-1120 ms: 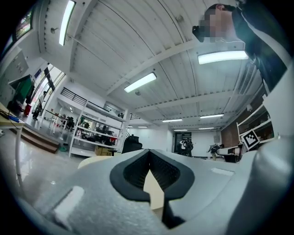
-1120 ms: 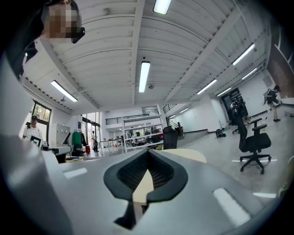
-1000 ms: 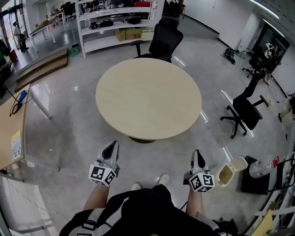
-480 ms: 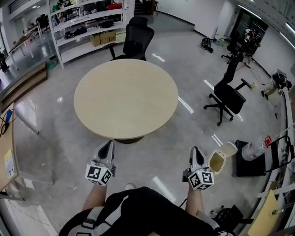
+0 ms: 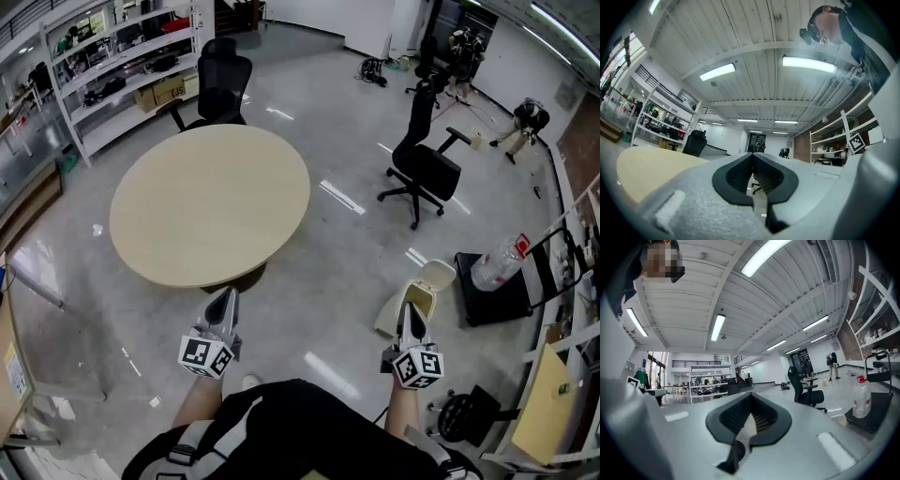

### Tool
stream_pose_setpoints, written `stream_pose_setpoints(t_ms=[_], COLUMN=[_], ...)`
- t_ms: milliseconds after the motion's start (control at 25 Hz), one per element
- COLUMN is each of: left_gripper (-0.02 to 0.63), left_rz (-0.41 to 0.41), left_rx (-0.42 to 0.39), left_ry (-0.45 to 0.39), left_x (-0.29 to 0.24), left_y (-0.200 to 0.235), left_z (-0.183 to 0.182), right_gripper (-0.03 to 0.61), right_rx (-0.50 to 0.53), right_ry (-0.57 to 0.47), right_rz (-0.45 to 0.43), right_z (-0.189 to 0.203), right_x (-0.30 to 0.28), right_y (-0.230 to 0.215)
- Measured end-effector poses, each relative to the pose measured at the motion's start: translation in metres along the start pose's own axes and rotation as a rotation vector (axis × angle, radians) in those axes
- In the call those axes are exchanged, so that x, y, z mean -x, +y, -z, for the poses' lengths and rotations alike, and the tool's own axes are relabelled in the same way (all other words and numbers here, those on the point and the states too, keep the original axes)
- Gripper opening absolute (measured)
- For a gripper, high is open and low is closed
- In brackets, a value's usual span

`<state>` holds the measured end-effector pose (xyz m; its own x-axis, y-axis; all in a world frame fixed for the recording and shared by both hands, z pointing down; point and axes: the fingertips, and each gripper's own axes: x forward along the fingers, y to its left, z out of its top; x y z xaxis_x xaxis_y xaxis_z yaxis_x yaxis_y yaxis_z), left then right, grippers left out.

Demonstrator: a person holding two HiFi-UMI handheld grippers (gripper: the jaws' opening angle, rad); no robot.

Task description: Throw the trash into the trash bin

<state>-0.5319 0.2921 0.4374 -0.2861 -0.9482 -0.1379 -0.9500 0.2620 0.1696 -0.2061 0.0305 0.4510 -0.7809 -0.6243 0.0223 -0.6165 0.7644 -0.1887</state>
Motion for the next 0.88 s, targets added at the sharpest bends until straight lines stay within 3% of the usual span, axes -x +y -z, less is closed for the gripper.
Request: stream_pose_setpoints(t_ms=[400,680,880], left_gripper=[0.000,0.000,0.000], left_rz=[0.198,0.436,0.582], left_rx=[-0.003,0.032,0.075], left_ry=[0.044,0.072,0.117], left_x=[-0.056,-0.103,-0.116], left_y=[-0.100,-0.213,-0.285], left_z=[0.019,0.047,0.072], right_gripper=[0.002,0.002,0.002], right_rx=[0.041,0.020,0.014], right_ry=[-0.057,-0.104,-0.120], right_rz=[0.147,0.386,0.518], right_z=[-0.021,-0.028,-0.026], right_x=[0.075,0.180,0.248], right_y=[-0.074,-0.156,-0.183])
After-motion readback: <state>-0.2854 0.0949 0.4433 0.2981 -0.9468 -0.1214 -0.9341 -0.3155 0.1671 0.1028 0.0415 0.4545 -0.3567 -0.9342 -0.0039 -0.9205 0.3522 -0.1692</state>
